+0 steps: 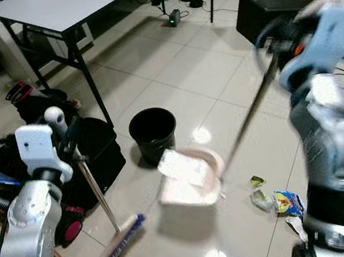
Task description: Sweep floor
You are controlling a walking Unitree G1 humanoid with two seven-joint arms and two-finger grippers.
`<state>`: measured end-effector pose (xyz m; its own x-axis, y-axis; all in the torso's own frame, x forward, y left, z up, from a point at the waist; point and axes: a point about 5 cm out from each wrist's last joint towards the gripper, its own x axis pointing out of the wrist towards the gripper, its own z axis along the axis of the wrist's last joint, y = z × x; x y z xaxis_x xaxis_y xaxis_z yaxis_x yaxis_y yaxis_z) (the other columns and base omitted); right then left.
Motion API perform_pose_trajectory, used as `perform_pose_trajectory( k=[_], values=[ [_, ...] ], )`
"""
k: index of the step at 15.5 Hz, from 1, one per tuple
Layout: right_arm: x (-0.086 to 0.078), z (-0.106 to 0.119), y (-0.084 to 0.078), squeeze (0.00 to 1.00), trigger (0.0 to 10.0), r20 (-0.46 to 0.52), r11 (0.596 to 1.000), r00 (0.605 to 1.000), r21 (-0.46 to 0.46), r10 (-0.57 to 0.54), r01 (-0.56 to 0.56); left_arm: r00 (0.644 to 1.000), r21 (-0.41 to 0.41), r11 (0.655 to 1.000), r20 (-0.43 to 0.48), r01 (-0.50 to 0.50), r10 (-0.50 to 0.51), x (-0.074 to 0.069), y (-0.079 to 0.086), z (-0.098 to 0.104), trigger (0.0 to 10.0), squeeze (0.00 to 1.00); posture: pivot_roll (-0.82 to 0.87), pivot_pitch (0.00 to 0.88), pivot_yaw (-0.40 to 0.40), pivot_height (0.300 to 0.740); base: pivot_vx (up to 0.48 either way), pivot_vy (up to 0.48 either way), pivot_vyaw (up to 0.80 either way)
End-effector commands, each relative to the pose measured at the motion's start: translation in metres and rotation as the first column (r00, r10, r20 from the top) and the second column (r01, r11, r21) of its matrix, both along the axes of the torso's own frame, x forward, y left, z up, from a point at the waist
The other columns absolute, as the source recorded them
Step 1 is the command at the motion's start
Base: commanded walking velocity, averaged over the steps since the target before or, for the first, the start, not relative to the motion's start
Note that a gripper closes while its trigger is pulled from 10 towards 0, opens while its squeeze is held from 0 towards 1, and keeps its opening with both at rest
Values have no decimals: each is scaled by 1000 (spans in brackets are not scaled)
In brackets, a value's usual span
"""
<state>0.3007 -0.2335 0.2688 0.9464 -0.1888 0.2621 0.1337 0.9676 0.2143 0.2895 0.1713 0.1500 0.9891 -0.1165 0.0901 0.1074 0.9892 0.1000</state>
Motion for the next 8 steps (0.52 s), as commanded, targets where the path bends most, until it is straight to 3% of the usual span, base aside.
perform_pose_trajectory(
  k=[1, 4, 8],
  values=[
    [-7, 22, 0, 0, 10000, 90, 1000, 996, 10, 9, -10, 1000, 4, 1000, 27, 15, -15, -4, -1, 7, 10000, 0, -15, 0, 53, 740, 292, 0, 0],
    [-6, 33, -5, 0, 10000, 105, 1000, 994, -5, -13, 13, 999, 2, 999, 20, 39, -39, -6, -8, 6, 10000, 0, -13, 0, 44, 740, 344, 0, 0],
    [1, 42, 1, 0, 10000, 112, 1000, 994, 0, -6, 6, 999, -36, 999, 10, 35, -34, -5, -11, 7, 10000, 0, -9, 0, 36, 740, 366, 0, 0]
  ],
)
